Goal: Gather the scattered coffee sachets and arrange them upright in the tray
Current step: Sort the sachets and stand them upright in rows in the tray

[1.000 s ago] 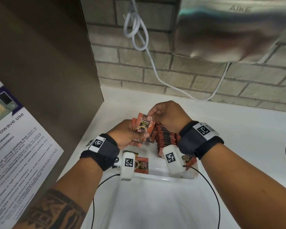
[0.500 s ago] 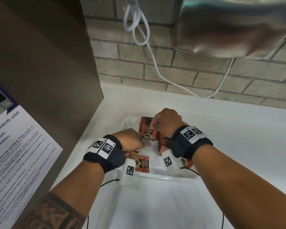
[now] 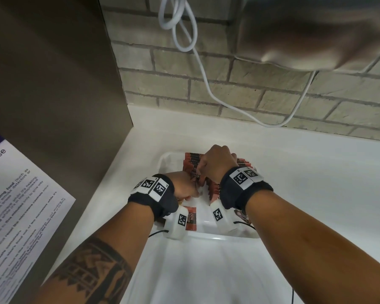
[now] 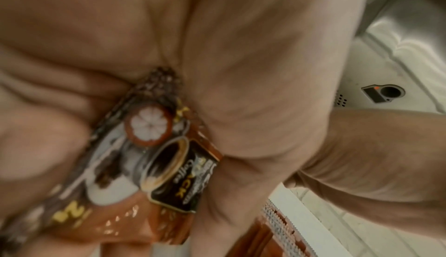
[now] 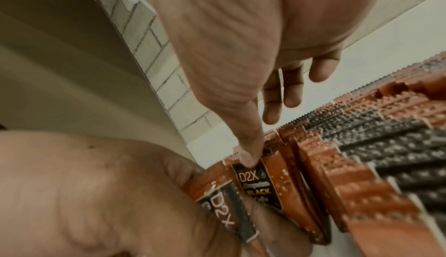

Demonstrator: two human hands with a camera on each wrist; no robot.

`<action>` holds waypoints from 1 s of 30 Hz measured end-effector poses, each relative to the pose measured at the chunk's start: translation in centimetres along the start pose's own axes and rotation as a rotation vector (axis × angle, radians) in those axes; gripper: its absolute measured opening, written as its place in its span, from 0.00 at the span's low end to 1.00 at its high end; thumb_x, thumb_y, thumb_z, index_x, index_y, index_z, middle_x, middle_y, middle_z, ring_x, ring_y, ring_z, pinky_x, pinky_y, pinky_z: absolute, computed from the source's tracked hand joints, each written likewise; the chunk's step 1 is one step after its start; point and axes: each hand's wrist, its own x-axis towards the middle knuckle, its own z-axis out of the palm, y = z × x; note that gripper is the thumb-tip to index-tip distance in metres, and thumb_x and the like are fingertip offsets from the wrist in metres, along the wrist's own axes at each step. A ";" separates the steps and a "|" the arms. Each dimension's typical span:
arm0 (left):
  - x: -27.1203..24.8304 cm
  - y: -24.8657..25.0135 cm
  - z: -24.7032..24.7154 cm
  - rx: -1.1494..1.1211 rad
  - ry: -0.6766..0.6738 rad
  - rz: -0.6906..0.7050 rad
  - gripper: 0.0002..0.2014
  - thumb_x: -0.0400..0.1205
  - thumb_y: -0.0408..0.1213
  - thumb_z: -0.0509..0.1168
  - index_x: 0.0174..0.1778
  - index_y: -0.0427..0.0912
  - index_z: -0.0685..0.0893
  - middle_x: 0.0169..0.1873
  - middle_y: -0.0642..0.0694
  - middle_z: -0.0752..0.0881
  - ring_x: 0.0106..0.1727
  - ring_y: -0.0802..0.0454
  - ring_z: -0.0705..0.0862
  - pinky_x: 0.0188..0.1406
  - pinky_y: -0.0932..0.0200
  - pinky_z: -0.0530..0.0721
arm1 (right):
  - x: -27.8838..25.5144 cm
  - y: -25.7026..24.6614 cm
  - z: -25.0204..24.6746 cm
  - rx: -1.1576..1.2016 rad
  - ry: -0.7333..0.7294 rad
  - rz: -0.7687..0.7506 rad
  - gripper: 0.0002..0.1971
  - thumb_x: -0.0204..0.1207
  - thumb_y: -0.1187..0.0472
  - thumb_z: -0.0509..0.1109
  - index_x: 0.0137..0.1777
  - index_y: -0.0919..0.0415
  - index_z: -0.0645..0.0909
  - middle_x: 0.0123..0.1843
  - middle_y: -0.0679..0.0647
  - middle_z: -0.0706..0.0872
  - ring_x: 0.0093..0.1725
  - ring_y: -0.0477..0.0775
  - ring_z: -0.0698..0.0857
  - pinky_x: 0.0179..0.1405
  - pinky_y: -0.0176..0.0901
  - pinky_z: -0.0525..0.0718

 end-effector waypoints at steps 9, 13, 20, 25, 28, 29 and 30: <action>0.8 -0.1 0.1 -0.017 0.038 0.021 0.18 0.85 0.51 0.66 0.46 0.37 0.87 0.29 0.45 0.84 0.25 0.52 0.77 0.28 0.60 0.74 | 0.1 0.2 -0.2 0.006 0.010 -0.023 0.09 0.75 0.55 0.69 0.50 0.49 0.89 0.55 0.47 0.84 0.60 0.54 0.79 0.58 0.51 0.74; 0.6 -0.1 0.3 -0.070 0.018 0.017 0.21 0.84 0.51 0.67 0.54 0.33 0.88 0.37 0.43 0.86 0.28 0.50 0.77 0.26 0.61 0.73 | -0.3 0.2 -0.4 -0.003 0.014 -0.033 0.09 0.76 0.56 0.69 0.52 0.50 0.89 0.57 0.49 0.83 0.62 0.55 0.79 0.62 0.53 0.76; 0.4 -0.1 0.2 -0.122 0.000 0.006 0.20 0.83 0.50 0.68 0.56 0.34 0.88 0.41 0.41 0.88 0.34 0.47 0.81 0.29 0.61 0.77 | -1.1 -0.1 -1.1 0.028 0.003 -0.044 0.09 0.76 0.58 0.68 0.49 0.50 0.89 0.56 0.49 0.84 0.60 0.55 0.80 0.64 0.55 0.76; -0.2 -0.1 0.3 -0.153 0.008 0.006 0.21 0.82 0.49 0.68 0.55 0.31 0.88 0.38 0.41 0.86 0.31 0.47 0.78 0.27 0.61 0.74 | -1.8 0.2 -1.9 0.130 0.013 -0.065 0.11 0.75 0.62 0.71 0.40 0.43 0.88 0.53 0.45 0.83 0.60 0.53 0.78 0.62 0.50 0.71; -0.8 0.1 0.2 -0.137 0.010 -0.001 0.19 0.83 0.48 0.68 0.51 0.32 0.88 0.37 0.41 0.85 0.29 0.48 0.78 0.27 0.62 0.74 | -2.2 0.3 -2.2 0.143 0.009 -0.064 0.10 0.75 0.61 0.73 0.40 0.42 0.88 0.52 0.43 0.82 0.61 0.53 0.78 0.63 0.51 0.71; -1.0 0.2 0.1 -0.138 0.012 -0.002 0.17 0.83 0.47 0.68 0.49 0.34 0.87 0.36 0.41 0.85 0.28 0.49 0.77 0.25 0.62 0.73 | -2.3 0.3 -2.4 0.150 0.015 -0.063 0.08 0.74 0.60 0.74 0.41 0.42 0.88 0.50 0.43 0.81 0.61 0.53 0.78 0.63 0.51 0.71; -1.3 0.3 0.0 -0.142 0.015 -0.003 0.15 0.83 0.46 0.68 0.48 0.35 0.87 0.36 0.41 0.84 0.27 0.50 0.76 0.25 0.63 0.72 | -2.4 0.3 -2.5 0.157 0.021 -0.066 0.08 0.74 0.59 0.75 0.42 0.43 0.89 0.48 0.42 0.80 0.60 0.53 0.78 0.62 0.51 0.71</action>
